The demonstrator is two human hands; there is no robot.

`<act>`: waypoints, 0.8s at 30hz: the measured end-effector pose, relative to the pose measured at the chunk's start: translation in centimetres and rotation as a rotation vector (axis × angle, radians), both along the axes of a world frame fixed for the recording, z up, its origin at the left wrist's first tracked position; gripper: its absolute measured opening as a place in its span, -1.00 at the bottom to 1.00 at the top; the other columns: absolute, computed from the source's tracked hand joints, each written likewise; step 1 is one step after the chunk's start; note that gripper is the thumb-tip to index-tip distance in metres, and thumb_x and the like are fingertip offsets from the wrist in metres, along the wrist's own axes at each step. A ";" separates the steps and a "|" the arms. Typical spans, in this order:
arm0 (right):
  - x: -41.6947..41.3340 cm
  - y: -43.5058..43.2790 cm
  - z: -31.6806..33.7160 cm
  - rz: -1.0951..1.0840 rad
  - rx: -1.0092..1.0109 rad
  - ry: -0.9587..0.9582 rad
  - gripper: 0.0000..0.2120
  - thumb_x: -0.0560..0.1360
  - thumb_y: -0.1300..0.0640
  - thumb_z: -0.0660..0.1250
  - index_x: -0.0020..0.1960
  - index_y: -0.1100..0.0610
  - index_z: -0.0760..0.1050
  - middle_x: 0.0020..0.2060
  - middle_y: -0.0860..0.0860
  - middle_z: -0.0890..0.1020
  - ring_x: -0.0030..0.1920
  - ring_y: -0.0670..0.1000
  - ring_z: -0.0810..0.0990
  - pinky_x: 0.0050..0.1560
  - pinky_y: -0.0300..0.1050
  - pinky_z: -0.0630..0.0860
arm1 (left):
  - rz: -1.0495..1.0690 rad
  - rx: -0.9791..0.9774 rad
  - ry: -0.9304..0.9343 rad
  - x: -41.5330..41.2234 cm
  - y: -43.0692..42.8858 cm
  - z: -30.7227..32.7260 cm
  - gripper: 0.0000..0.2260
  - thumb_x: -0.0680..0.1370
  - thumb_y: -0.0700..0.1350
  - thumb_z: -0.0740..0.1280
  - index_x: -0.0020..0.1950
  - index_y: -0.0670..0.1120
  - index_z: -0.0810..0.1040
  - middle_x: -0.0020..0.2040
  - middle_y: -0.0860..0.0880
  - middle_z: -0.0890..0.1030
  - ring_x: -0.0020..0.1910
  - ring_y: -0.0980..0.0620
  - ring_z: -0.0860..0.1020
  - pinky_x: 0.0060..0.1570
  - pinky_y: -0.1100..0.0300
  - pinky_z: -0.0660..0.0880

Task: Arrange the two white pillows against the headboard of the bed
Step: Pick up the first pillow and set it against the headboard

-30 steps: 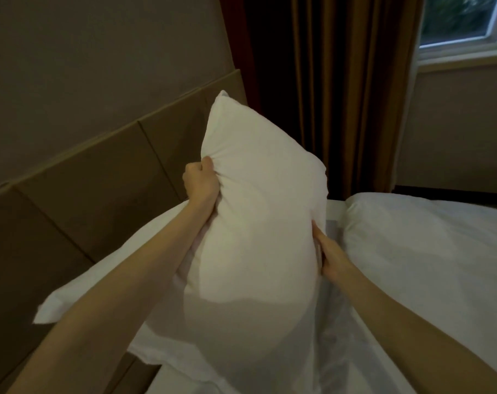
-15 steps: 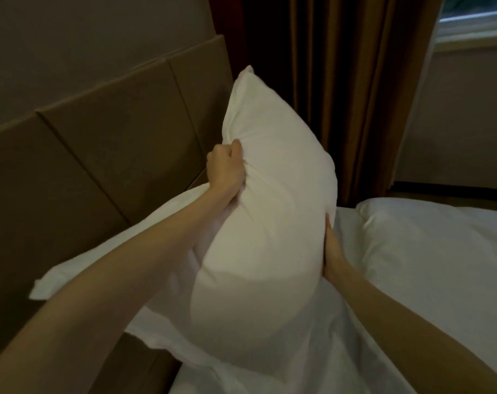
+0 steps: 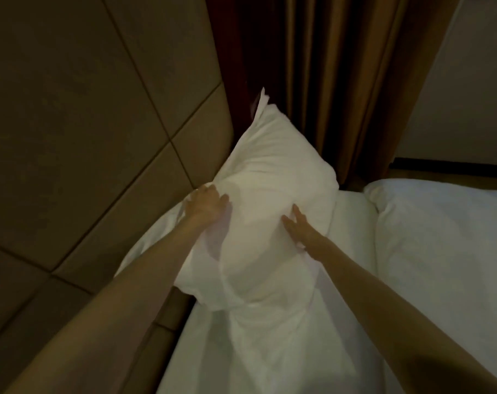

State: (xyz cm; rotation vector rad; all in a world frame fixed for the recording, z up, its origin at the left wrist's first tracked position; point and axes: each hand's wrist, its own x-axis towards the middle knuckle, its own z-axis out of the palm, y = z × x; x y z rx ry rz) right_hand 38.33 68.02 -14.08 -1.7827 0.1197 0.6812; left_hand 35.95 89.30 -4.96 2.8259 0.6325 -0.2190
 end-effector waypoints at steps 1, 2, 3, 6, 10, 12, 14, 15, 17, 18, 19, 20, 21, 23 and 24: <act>0.2 0.5 -0.8 0.014 -0.025 -0.024 -0.28 0.54 -0.21 0.13 0.56 -0.10 -0.18 0.58 0.05 -0.16 0.56 0.16 -0.01 0.50 0.16 0.09 | 0.019 0.064 0.056 -0.8 0.4 -1.4 -0.46 0.59 0.17 0.05 0.41 -0.18 0.34 0.43 -0.22 0.38 0.41 -0.23 0.34 0.37 -0.09 0.24; 0.4 1.0 -1.4 0.013 -0.057 -0.039 -0.27 0.54 -0.22 0.12 0.56 -0.10 -0.20 0.58 0.06 -0.18 0.57 0.17 -0.03 0.51 0.17 0.05 | 0.035 0.110 0.068 -1.3 0.8 -2.6 -0.39 0.57 0.23 0.03 0.45 -0.17 0.28 0.46 -0.21 0.34 0.45 -0.22 0.29 0.41 -0.11 0.17; 0.5 1.3 -2.2 0.005 -0.082 -0.053 -0.26 0.54 -0.22 0.11 0.56 -0.09 -0.21 0.57 0.08 -0.19 0.57 0.17 -0.05 0.52 0.18 0.01 | 0.048 0.145 0.039 -1.7 0.9 -3.6 -0.34 0.56 0.28 0.02 0.47 -0.17 0.25 0.47 -0.20 0.32 0.46 -0.20 0.27 0.42 -0.12 0.13; -0.1 1.3 -3.8 -0.031 -0.083 -0.114 -0.25 0.53 -0.24 0.10 0.56 -0.07 -0.21 0.58 0.08 -0.20 0.57 0.16 -0.10 0.53 0.18 -0.06 | 0.125 0.217 -0.056 -2.0 0.7 -4.6 -0.28 0.54 0.32 0.00 0.48 -0.20 0.22 0.47 -0.20 0.34 0.46 -0.18 0.29 0.42 -0.13 0.11; -1.5 -0.2 -5.1 -0.116 -0.053 -0.010 -0.20 0.50 -0.27 0.15 0.56 -0.07 -0.21 0.58 0.08 -0.17 0.57 0.15 -0.11 0.52 0.17 -0.05 | 0.221 0.197 -0.030 -2.1 1.2 -4.9 -0.24 0.50 0.37 0.03 0.39 -0.25 0.32 0.34 -0.21 0.49 0.33 -0.20 0.44 0.35 -0.07 0.26; -2.5 -0.6 -5.5 -0.154 -0.010 0.069 -0.19 0.50 -0.26 0.16 0.56 -0.08 -0.23 0.58 0.09 -0.12 0.56 0.17 -0.02 0.51 0.18 0.02 | 0.218 0.087 -0.015 -2.5 1.4 -4.9 -0.29 0.48 0.37 0.12 0.28 -0.22 0.43 0.25 -0.20 0.55 0.22 -0.21 0.52 0.20 -0.03 0.41; -3.1 -0.9 -5.7 -0.171 0.020 0.116 -0.17 0.49 -0.29 0.16 0.55 -0.12 -0.25 0.58 0.08 -0.09 0.55 0.19 0.04 0.49 0.25 0.07 | 0.194 -0.009 0.013 -3.0 1.0 -4.4 -0.36 0.48 0.34 0.19 0.23 -0.19 0.48 0.21 -0.19 0.56 0.16 -0.21 0.54 0.07 0.00 0.46; -3.3 -1.0 -5.6 -0.171 0.033 0.134 -0.16 0.47 -0.31 0.16 0.54 -0.15 -0.27 0.58 0.07 -0.08 0.55 0.20 0.05 0.48 0.28 0.09 | 0.175 -0.018 0.018 -3.3 0.8 -3.8 -0.40 0.48 0.32 0.21 0.21 -0.18 0.49 0.19 -0.18 0.56 0.14 -0.21 0.55 0.00 0.03 0.45; -3.3 -1.3 -5.1 -0.166 0.048 0.166 -0.16 0.46 -0.33 0.15 0.53 -0.17 -0.29 0.58 0.07 -0.06 0.54 0.21 0.08 0.47 0.28 0.10 | 0.155 -0.019 -0.020 -3.6 0.2 -2.5 -0.47 0.50 0.26 0.23 0.17 -0.17 0.50 0.13 -0.17 0.56 0.06 -0.18 0.56 -0.10 0.08 0.40; -3.3 -1.4 -4.9 -0.157 0.052 0.174 -0.16 0.47 -0.33 0.14 0.53 -0.18 -0.30 0.58 0.07 -0.06 0.54 0.21 0.08 0.47 0.27 0.11 | 0.154 -0.016 -0.055 -3.8 0.0 -1.8 -0.51 0.51 0.24 0.24 0.14 -0.17 0.52 0.08 -0.16 0.56 -0.02 -0.16 0.55 -0.13 0.10 0.38; -3.4 -1.3 -4.8 -0.139 0.052 0.177 -0.17 0.48 -0.32 0.13 0.53 -0.17 -0.31 0.58 0.07 -0.06 0.54 0.21 0.07 0.47 0.26 0.11 | 0.151 0.004 -0.084 -4.3 -0.1 -1.3 -0.53 0.52 0.23 0.24 0.11 -0.17 0.53 0.01 -0.15 0.55 -0.09 -0.13 0.52 -0.15 0.10 0.38; -3.5 -1.2 -4.7 -0.112 0.045 0.179 -0.18 0.48 -0.31 0.12 0.52 -0.17 -0.33 0.58 0.07 -0.07 0.55 0.20 0.07 0.48 0.25 0.11 | 0.149 0.046 -0.103 -4.9 -0.1 -1.0 -0.55 0.52 0.22 0.23 0.08 -0.17 0.54 -0.06 -0.12 0.53 -0.15 -0.10 0.49 -0.17 0.11 0.37; -3.8 -1.0 -4.6 -0.080 0.035 0.181 -0.18 0.49 -0.32 0.10 0.52 -0.17 -0.34 0.59 0.07 -0.07 0.55 0.21 0.07 0.47 0.26 0.11 | 0.146 0.100 -0.111 -5.6 -0.1 -0.9 -0.55 0.53 0.22 0.22 0.06 -0.16 0.54 -0.10 -0.10 0.50 -0.18 -0.08 0.46 -0.19 0.11 0.36; -4.5 -0.6 -4.7 -0.021 0.006 0.187 -0.18 0.48 -0.33 0.09 0.52 -0.17 -0.35 0.59 0.07 -0.06 0.54 0.21 0.09 0.47 0.26 0.12 | 0.154 0.169 -0.104 -7.2 0.5 -1.1 -0.56 0.54 0.23 0.19 0.02 -0.14 0.55 -0.12 -0.08 0.51 -0.20 -0.08 0.46 -0.19 0.11 0.35; -4.7 -0.4 -4.8 -0.012 -0.003 0.182 -0.17 0.47 -0.34 0.09 0.52 -0.17 -0.34 0.59 0.06 -0.05 0.54 0.20 0.10 0.47 0.26 0.12 | 0.156 0.180 -0.093 -7.8 0.8 -1.3 -0.58 0.55 0.22 0.17 -0.01 -0.14 0.53 -0.10 -0.10 0.54 -0.18 -0.10 0.49 -0.18 0.11 0.36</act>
